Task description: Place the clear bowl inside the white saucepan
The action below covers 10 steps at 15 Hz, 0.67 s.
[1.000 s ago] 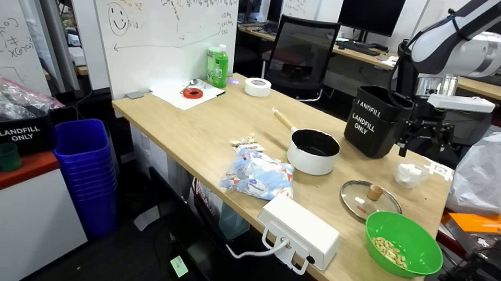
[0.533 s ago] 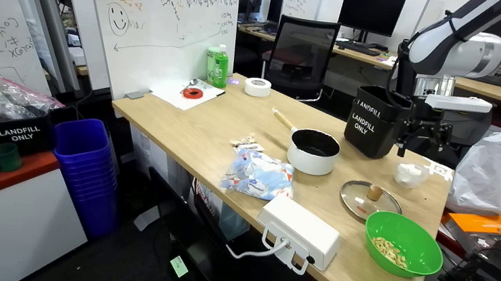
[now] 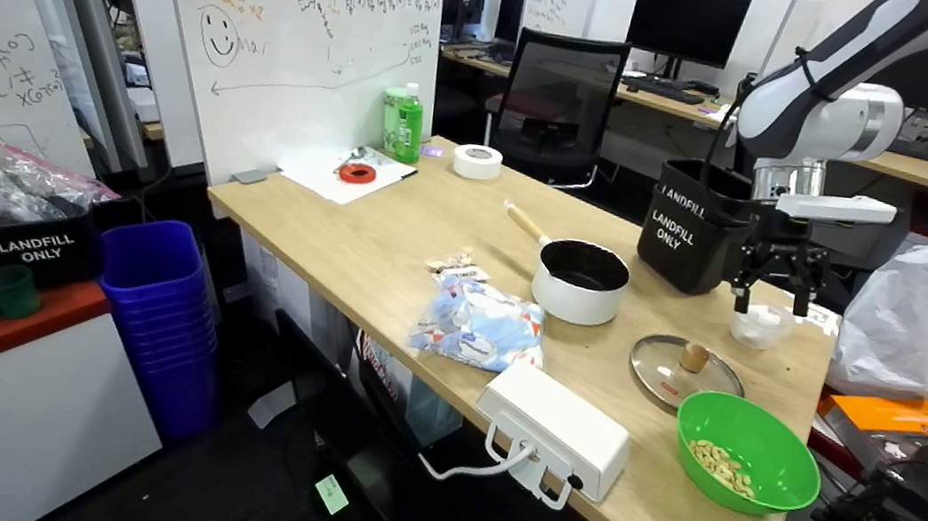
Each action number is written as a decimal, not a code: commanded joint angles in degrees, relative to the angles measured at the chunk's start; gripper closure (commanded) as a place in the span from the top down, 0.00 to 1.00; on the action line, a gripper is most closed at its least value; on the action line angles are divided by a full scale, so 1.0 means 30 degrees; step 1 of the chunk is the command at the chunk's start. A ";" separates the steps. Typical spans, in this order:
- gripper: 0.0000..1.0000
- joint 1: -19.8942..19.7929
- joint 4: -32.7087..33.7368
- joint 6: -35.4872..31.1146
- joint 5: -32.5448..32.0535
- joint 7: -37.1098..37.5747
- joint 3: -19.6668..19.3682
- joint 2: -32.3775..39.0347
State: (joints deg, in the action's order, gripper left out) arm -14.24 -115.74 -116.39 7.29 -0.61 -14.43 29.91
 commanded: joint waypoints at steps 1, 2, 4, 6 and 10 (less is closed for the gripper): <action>1.00 -0.0759 0.1717 0.1061 0.0004 -0.0929 0.0733 0.1250; 1.00 -0.0880 0.2167 0.1297 0.0055 -0.1223 0.0867 0.1601; 1.00 -0.1059 0.2949 0.1708 -0.0003 -0.1722 0.1042 0.2203; 1.00 -0.1242 0.3696 0.2119 -0.0046 -0.2145 0.1174 0.2763; 1.00 -0.1604 0.5143 0.2554 0.0173 -0.2254 0.1325 0.3768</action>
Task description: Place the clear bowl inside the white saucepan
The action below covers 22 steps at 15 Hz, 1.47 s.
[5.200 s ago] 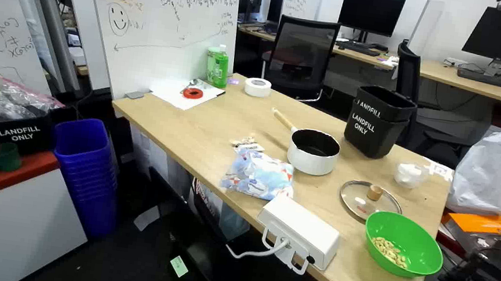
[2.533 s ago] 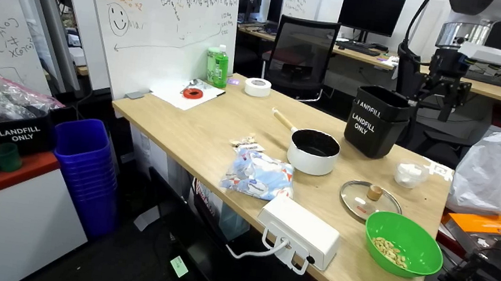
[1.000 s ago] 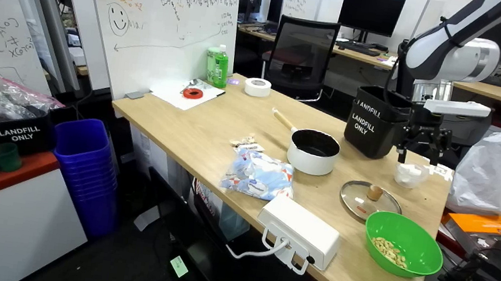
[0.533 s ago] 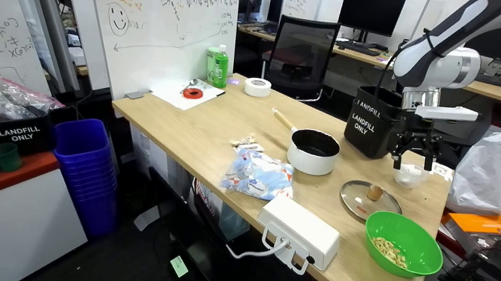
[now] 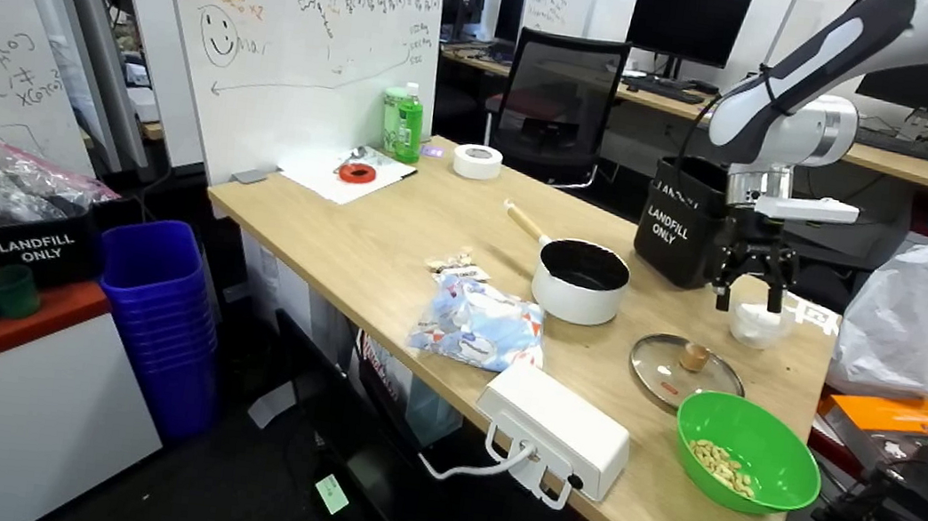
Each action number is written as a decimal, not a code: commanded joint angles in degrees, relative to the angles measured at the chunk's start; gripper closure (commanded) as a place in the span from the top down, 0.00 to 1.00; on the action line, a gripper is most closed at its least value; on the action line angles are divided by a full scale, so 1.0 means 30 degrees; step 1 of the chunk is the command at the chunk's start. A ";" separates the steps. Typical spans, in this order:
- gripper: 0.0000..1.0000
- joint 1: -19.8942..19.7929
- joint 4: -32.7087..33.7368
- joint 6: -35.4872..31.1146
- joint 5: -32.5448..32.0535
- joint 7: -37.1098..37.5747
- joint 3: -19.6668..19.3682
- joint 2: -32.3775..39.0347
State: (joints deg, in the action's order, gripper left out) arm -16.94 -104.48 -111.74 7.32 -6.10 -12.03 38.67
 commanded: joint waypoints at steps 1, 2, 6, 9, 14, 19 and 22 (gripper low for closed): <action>1.00 -0.0762 0.1692 0.1103 0.0155 -0.0421 0.0549 0.1035; 1.00 -0.0814 0.1920 0.1180 0.0130 -0.0419 0.0565 0.1211; 1.00 -0.0919 0.2049 0.0889 -0.0012 -0.0452 0.0533 0.1507; 1.00 -0.1075 0.1790 0.0095 -0.0006 -0.0830 0.0561 0.1511; 1.00 -0.1332 0.0809 -0.2658 0.0314 -0.1360 0.0619 0.0959; 1.00 -0.1508 -0.0980 -0.7082 0.0858 -0.1200 0.0734 0.0243; 1.00 -0.1644 -0.2168 -0.8509 0.1069 -0.1318 0.0830 -0.0319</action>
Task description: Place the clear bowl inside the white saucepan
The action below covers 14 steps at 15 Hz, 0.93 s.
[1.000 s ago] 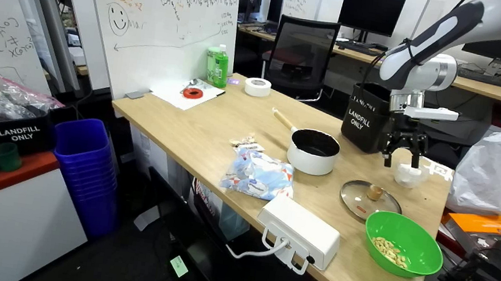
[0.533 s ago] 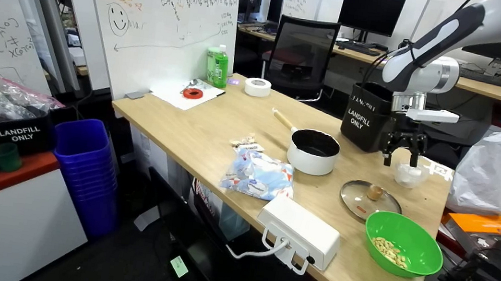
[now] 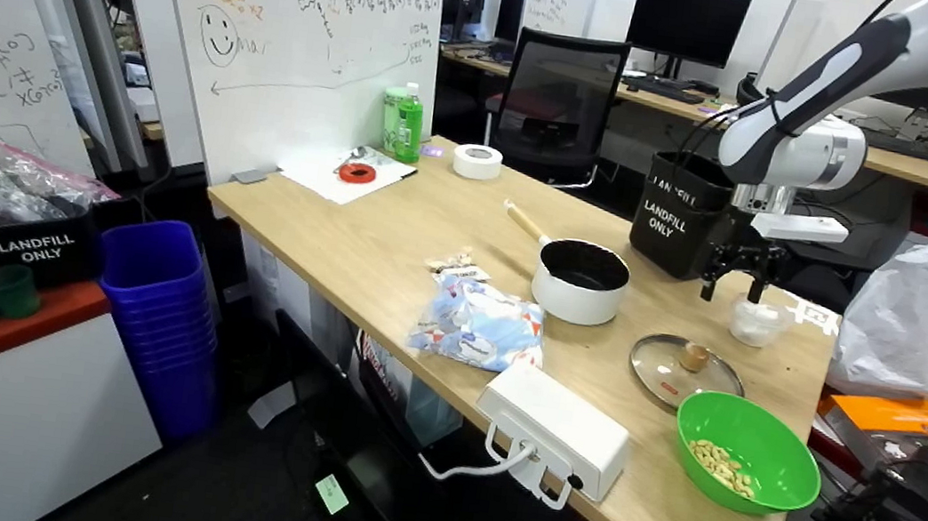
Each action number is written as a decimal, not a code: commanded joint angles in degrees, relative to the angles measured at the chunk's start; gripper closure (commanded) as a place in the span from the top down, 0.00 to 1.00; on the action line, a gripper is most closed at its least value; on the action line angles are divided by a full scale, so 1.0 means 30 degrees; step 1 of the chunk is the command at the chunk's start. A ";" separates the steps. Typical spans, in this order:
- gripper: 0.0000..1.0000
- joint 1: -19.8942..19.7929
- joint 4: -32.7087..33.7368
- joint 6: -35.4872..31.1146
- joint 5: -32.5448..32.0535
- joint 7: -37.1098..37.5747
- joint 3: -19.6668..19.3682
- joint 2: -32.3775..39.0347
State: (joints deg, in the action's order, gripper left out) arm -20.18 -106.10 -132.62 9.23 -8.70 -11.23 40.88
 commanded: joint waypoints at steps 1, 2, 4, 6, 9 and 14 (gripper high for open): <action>1.00 -0.0594 -0.1995 -0.1862 0.0465 -0.0463 0.0571 -0.1233; 1.00 -0.0623 -0.2343 -0.2019 0.0490 -0.0454 0.0580 -0.1453; 0.97 -0.0635 -0.2896 -0.2215 0.0399 -0.0478 0.0539 -0.1802; 0.72 -0.0609 -0.3404 -0.2506 0.0315 -0.0474 0.0493 -0.2125; 0.55 -0.0527 -0.3874 -0.2693 0.0230 -0.0384 0.0431 -0.2431; 0.19 -0.0458 -0.4108 -0.2852 0.0155 -0.0264 0.0381 -0.2641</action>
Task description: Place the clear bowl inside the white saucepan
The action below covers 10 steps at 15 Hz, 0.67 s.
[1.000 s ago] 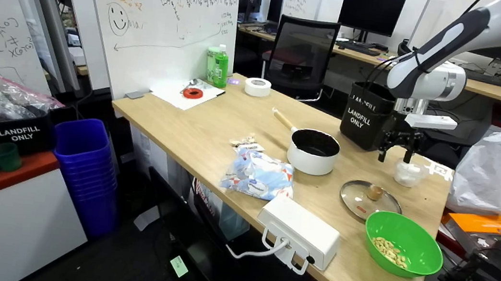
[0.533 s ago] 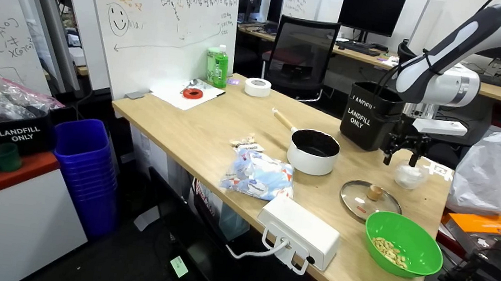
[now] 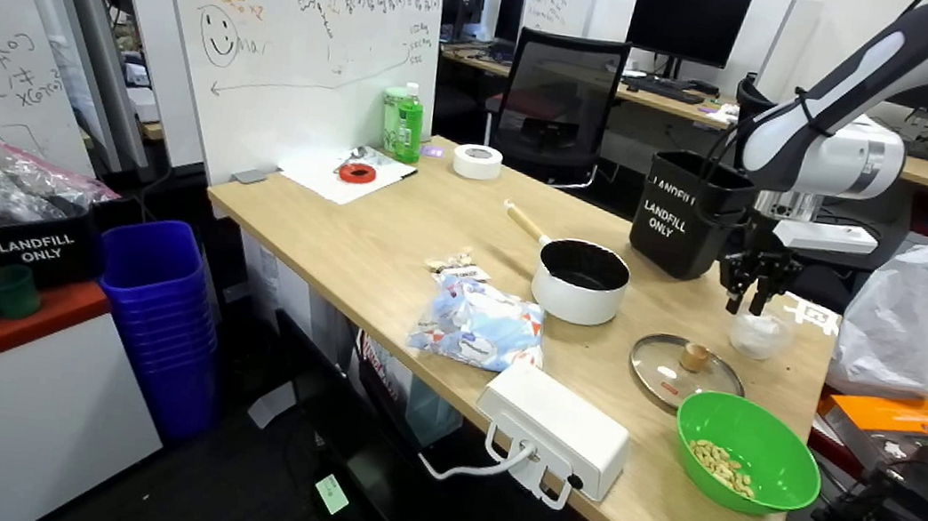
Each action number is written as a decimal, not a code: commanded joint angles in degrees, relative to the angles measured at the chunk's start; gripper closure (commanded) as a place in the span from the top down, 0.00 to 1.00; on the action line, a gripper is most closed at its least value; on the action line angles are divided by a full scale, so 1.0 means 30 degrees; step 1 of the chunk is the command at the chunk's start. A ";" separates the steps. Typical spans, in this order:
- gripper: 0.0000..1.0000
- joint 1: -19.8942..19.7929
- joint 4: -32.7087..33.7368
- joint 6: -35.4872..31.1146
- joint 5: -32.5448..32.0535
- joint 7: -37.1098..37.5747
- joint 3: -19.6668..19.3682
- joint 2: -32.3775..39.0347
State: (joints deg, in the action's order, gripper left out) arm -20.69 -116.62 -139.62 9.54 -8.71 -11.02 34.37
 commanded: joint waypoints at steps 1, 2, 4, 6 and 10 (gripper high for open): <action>0.12 -0.0278 -0.0612 -0.0510 0.0051 -0.0258 0.0314 -0.0511; 0.05 -0.0229 -0.0660 -0.0510 -0.0001 -0.0220 0.0281 -0.0630; 0.01 -0.0141 -0.0808 -0.0476 -0.0127 -0.0230 0.0235 -0.0987; 0.00 0.0010 -0.1039 -0.0010 -0.0376 -0.0180 0.0139 -0.1301; 0.00 0.0154 -0.1665 0.0318 -0.0743 -0.0067 -0.0013 -0.1669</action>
State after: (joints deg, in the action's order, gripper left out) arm -20.29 -119.40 -139.29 8.61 -8.71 -10.93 31.30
